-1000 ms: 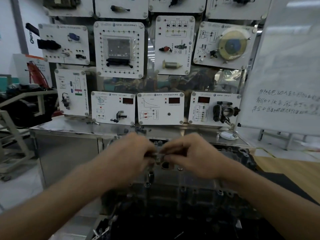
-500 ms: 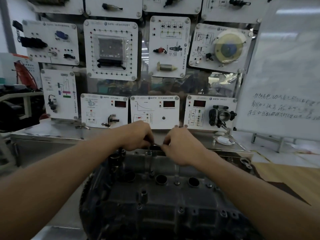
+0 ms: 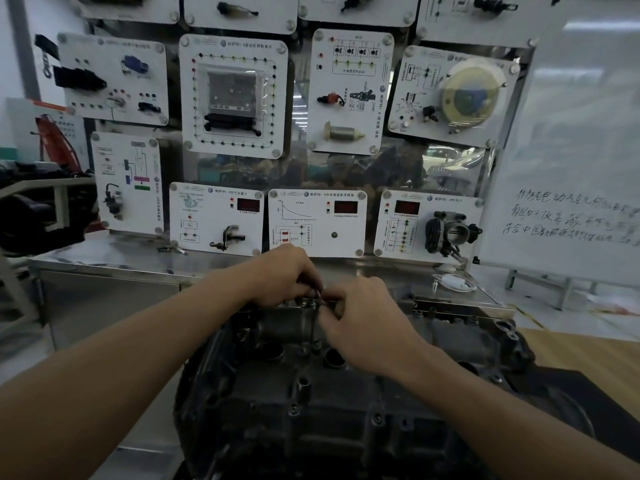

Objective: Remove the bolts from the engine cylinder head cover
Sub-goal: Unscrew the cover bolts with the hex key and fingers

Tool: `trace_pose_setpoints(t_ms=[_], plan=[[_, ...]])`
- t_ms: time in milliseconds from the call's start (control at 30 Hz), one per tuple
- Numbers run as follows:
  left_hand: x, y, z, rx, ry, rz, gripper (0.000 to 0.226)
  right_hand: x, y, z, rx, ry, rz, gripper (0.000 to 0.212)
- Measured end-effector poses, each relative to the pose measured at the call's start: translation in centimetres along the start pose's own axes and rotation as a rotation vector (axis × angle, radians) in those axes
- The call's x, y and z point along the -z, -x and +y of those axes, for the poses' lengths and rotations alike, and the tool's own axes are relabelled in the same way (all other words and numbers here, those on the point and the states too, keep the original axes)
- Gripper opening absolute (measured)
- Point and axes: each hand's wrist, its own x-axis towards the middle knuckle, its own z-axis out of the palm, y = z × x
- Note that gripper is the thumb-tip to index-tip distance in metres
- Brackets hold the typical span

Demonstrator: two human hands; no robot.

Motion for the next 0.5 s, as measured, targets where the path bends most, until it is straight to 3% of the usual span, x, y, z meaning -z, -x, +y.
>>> trace_pose_setpoints(t_ms=[200,267,500], plan=[[-0.3,-0.1,0.0,0.019,-0.047,-0.011,0.030,-1.4,0.5,-0.9,-0.006,-0.050,-0.013,0.027],[-0.3,0.0,-0.1,0.028,-0.048,-0.020,0.032,-1.7,0.5,-1.0,-0.010,-0.064,-0.036,0.017],[-0.6,-0.1,-0.3,0.028,-0.059,-0.043,0.023,-0.3,0.5,0.5,-0.069,0.142,-0.174,0.013]])
